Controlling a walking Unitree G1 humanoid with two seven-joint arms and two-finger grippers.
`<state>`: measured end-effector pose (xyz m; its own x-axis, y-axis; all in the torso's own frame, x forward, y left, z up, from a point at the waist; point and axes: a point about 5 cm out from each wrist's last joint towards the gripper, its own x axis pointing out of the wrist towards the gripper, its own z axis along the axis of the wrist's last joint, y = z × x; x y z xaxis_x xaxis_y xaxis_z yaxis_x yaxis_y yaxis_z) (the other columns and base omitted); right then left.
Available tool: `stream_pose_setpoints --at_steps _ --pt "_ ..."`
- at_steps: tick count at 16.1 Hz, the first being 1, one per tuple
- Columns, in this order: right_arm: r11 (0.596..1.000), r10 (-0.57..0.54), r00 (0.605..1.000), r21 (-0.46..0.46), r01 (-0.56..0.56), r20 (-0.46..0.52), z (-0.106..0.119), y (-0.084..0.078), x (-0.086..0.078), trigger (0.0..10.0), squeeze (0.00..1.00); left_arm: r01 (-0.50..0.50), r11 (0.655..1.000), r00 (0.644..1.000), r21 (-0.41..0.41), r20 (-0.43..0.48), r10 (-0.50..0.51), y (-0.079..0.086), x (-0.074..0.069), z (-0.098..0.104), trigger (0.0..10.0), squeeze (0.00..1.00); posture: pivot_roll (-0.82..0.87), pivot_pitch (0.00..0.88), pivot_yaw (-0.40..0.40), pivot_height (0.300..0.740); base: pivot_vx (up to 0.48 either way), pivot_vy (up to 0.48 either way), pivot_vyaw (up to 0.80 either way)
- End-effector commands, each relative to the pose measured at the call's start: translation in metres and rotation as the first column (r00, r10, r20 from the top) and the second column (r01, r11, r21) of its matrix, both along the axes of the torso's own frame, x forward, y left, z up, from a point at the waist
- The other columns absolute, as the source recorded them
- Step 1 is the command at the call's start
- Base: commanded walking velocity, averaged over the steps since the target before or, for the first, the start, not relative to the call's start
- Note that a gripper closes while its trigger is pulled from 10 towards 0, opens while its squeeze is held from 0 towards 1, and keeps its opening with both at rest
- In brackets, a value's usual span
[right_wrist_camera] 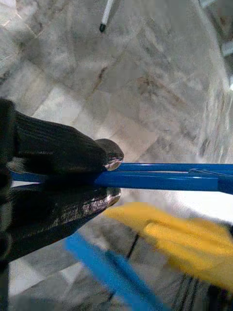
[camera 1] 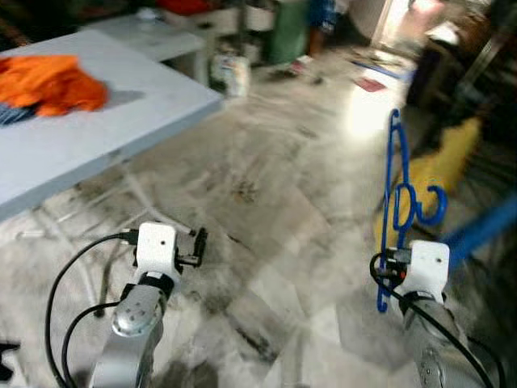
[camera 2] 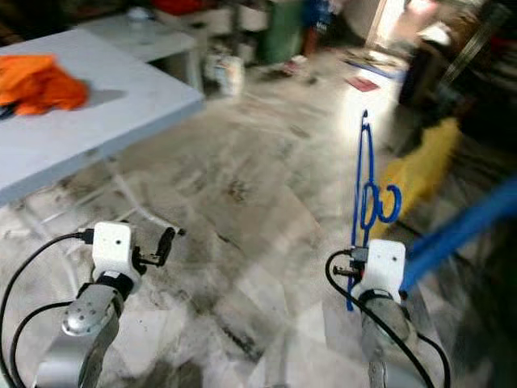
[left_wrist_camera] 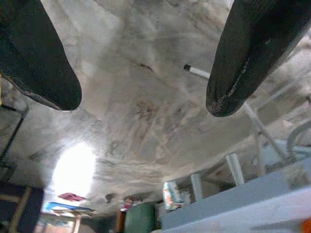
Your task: Hang hanger
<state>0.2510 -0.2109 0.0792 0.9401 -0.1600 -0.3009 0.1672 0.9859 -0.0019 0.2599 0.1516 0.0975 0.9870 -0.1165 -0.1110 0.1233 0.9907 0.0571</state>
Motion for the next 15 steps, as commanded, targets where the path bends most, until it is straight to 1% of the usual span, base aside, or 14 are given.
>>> stream_pose_setpoints --at_steps 1,4,5,7,9,12,13,15 --pt "0.999 -0.027 0.999 -0.029 0.028 0.022 0.006 -0.008 0.0 10.0 0.0 0.068 0.998 0.997 -0.013 0.023 -0.068 -0.013 0.0 0.004 10.0 0.0 -0.02 0.078 -0.028 0.74 0.0 0.0 0.0" --pt "0.998 -0.043 0.998 -0.035 0.044 0.038 0.007 -0.008 0.0 10.0 0.0 0.157 0.986 0.987 -0.057 0.029 -0.156 -0.02 -0.005 0.006 10.0 0.0 -0.03 0.079 -0.023 0.74 0.0 0.0 0.0" --pt "0.998 -0.063 0.998 -0.024 0.064 0.031 0.006 -0.009 -0.001 10.0 0.0 0.169 0.983 0.985 -0.069 0.029 -0.167 -0.021 -0.004 0.005 10.0 0.0 -0.03 0.079 -0.019 0.74 0.0 0.0 0.0" --pt "0.997 -0.08 0.997 -0.019 0.08 0.018 0.005 -0.008 -0.001 10.0 0.0 0.2 0.976 0.98 -0.083 0.035 -0.197 -0.026 -0.001 0.006 10.0 0.0 -0.03 0.078 -0.014 0.74 0.0 0.0 -0.8" --pt "0.996 -0.087 0.996 -0.028 0.087 0.012 0.004 -0.008 -0.001 10.0 0.0 0.217 0.973 0.976 -0.074 0.037 -0.214 -0.029 0.001 0.007 10.0 0.0 -0.03 0.076 -0.013 0.74 0.0 0.0 -0.8" --pt "0.995 -0.1 0.995 -0.023 0.1 0.011 0.004 -0.009 -0.001 10.0 0.0 0.234 0.969 0.972 -0.076 0.039 -0.232 -0.03 0.003 0.007 10.0 0.0 -0.04 0.075 -0.011 0.74 0.0 0.0 -0.8" --pt "0.994 -0.109 0.994 -0.012 0.109 0.016 0.004 -0.009 0.0 10.0 0.0 0.256 0.962 0.966 -0.089 0.042 -0.253 -0.033 0.002 0.008 10.0 0.0 -0.04 0.074 -0.01 0.74 0.251 0.0 -0.8" --pt "0.993 -0.113 0.993 -0.013 0.114 0.017 0.004 -0.01 0.0 10.0 0.0 0.266 0.959 0.964 -0.096 0.045 -0.263 -0.035 0.002 0.008 10.0 0.0 -0.04 0.073 -0.013 0.74 0.262 0.0 -0.8"
